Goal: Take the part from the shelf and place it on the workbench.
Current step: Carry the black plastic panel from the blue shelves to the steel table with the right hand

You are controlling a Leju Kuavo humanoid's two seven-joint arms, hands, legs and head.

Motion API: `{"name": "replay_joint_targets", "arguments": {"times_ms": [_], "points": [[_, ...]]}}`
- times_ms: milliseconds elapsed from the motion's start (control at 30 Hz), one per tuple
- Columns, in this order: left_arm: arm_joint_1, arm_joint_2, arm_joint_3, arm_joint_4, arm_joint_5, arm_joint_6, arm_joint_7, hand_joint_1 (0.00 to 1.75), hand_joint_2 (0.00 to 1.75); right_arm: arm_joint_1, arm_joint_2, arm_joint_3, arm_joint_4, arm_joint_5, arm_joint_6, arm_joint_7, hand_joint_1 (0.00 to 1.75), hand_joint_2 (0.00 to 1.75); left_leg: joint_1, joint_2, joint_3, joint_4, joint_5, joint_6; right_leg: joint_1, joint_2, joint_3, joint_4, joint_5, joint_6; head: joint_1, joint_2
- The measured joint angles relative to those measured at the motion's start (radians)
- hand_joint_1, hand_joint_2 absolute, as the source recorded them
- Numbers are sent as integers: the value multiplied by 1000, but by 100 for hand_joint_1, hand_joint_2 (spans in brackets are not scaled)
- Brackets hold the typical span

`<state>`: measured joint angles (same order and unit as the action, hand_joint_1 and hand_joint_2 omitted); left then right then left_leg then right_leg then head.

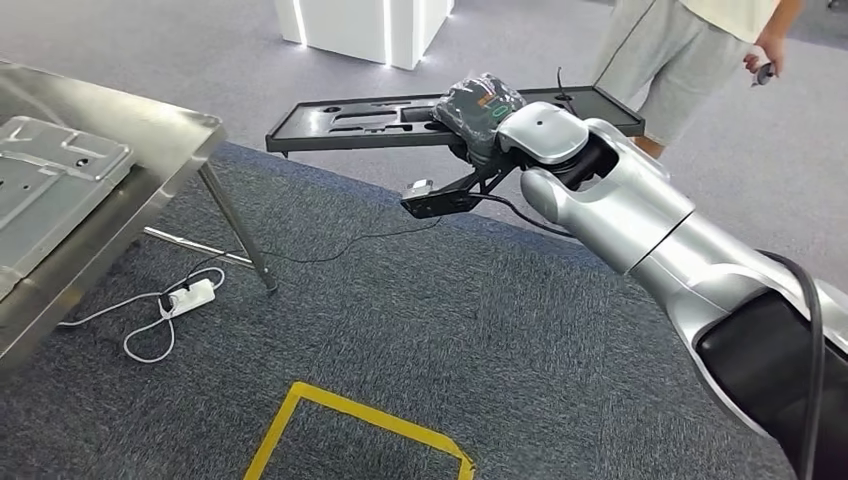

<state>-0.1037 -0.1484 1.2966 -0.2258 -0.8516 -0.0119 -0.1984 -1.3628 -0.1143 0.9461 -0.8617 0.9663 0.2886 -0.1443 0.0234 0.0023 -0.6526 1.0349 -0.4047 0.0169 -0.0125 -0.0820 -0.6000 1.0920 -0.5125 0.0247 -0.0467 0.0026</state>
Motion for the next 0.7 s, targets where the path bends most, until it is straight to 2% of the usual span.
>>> {"name": "replay_joint_targets", "arguments": {"times_ms": [33,67,100,133,167,200,233,267,300,333,367,400,433,500,533,567,600,633,667,700], "points": [[-2,0,0,0,1,-1,-2,0,175,0,-2,0,1,-1,0,1,175,175,0,-10,0,-1,1,5,-2,35,-25,56,-32,1,0,0],[-3,0,0,0,1,-2,-6,0,175,1,-4,0,4,-3,-1,2,175,175,-1,-22,-1,-1,2,9,-2,60,-58,124,-63,0,0,0],[-4,0,0,-1,1,-4,-10,0,175,3,-6,0,7,-3,-2,3,175,175,-3,-35,-1,-1,3,11,-1,71,-89,185,-84,-1,0,0],[-4,-2,0,-4,1,-5,-12,0,175,6,-7,0,11,-3,-4,4,175,175,-5,-50,-2,-1,3,13,0,77,-110,221,-87,-4,0,0],[-4,-4,0,-9,1,-6,-12,0,175,9,-7,0,15,-1,-6,6,175,175,-8,-66,-2,0,4,14,2,81,-114,220,-71,-10,0,0],[-4,-9,0,-16,1,-8,-11,0,175,10,-6,0,20,1,-9,6,175,175,-10,-82,-1,0,6,15,4,87,-100,182,-39,-17,0,0],[-3,-15,0,-23,1,-9,-9,0,175,10,-5,0,24,4,-12,7,175,175,-12,-97,-1,0,7,15,7,102,-72,115,1,-27,0,0],[-3,-22,0,-28,1,-10,-8,0,175,10,-4,0,28,7,-15,7,175,175,-13,-109,-3,0,9,14,8,128,-43,49,30,-37,0,0],[-2,-28,0,-31,1,-11,-8,0,175,9,-4,0,31,8,-17,7,175,175,-13,-117,-4,0,11,12,8,152,-21,0,48,-45,-1,0],[-2,-31,0,-32,1,-12,-8,0,175,8,-4,0,32,8,-18,8,175,175,-13,-121,-5,0,12,11,8,173,-8,-28,54,-51,-2,0],[-2,-34,0,-32,1,-12,-8,0,175,8,-4,0,33,8,-19,8,175,175,-13,-123,-7,0,13,9,7,183,-6,-34,51,-52,-2,0],[-2,-34,0,-32,1,-12,-8,0,175,8,-4,0,33,9,-19,8,175,175,-14,-124,-7,0,13,9,7,183,-6,-35,51,-52,-2,0],[-1,-36,0,-36,2,-15,-6,0,175,8,1,0,35,10,-22,6,175,175,-12,-136,-10,-4,17,2,9,169,-4,-42,55,-52,-2,0],[0,-40,1,-46,6,-19,-1,0,175,6,14,0,42,17,-31,2,175,175,-13,-103,-32,31,-6,-12,8,122,8,-69,69,-53,-4,0],[0,-42,1,-51,9,-21,4,0,175,6,21,0,46,22,-36,0,175,175,-11,-77,-55,76,-31,-21,8,92,14,-82,75,-54,-6,0],[-1,-42,2,-54,11,-21,6,0,175,6,24,0,50,25,-38,-1,175,175,-10,-38,-84,141,-66,-25,6,72,18,-90,78,-56,-7,0],[-2,-42,3,-54,12,-20,8,0,175,7,26,0,53,27,-39,-2,175,175,-7,-23,-112,202,-92,-31,7,56,18,-89,78,-57,-8,0],[-1,-42,3,-55,13,-20,10,0,175,9,28,0,57,28,-39,-2,175,175,-3,-15,-129,242,-105,-36,7,40,18,-89,76,-56,-8,0],[-1,-42,4,-57,13,-20,10,0,175,12,30,0,60,29,-39,-3,175,175,1,-10,-130,249,-100,-41,6,25,18,-88,75,-54,-8,0],[0,-42,4,-59,13,-20,10,0,175,14,32,0,62,29,-39,-3,175,175,4,-3,-111,219,-80,-46,4,11,17,-85,72,-51,-8,0]]}}
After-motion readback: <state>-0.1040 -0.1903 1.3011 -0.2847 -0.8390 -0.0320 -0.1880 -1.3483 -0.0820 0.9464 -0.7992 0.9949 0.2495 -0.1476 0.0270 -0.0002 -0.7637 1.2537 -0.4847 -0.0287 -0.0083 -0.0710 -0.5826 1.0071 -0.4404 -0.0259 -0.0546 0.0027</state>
